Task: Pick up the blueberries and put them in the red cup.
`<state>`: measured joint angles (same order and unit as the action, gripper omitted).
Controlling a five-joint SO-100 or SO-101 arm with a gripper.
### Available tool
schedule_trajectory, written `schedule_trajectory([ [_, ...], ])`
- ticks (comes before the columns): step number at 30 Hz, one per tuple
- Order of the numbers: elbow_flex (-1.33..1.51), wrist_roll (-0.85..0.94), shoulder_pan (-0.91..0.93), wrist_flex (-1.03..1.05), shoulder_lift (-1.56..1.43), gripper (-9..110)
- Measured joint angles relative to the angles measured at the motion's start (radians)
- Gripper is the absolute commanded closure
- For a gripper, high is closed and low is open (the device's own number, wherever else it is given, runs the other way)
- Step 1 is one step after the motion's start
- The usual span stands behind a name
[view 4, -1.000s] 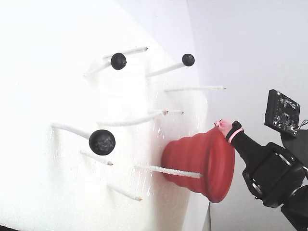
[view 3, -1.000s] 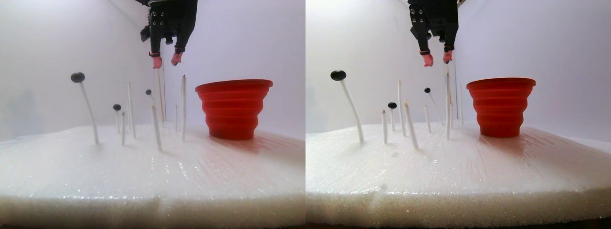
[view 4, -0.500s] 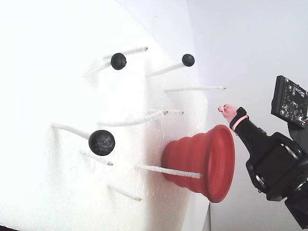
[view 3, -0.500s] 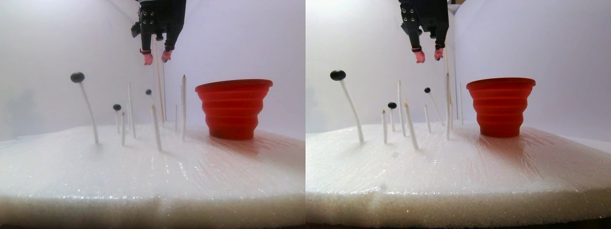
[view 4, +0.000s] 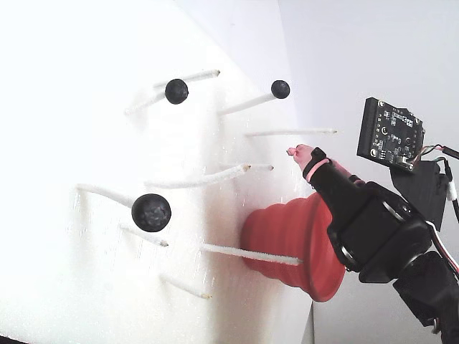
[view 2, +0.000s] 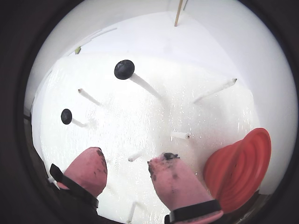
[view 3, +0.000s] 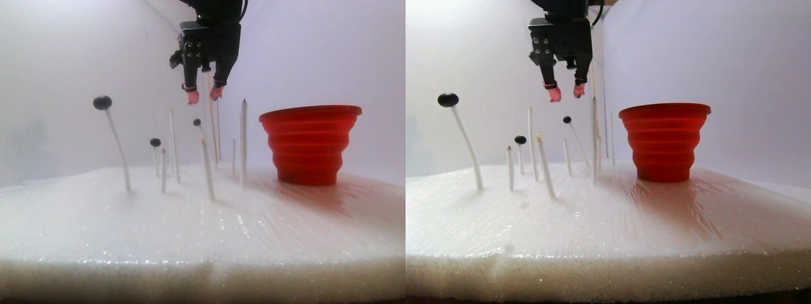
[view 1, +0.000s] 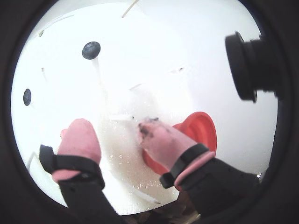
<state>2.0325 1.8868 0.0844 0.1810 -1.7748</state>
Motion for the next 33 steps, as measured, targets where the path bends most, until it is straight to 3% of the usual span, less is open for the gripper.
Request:
schedule_trajectory([
  [33, -0.16, 0.043, -0.032, -0.204, 0.272, 83],
])
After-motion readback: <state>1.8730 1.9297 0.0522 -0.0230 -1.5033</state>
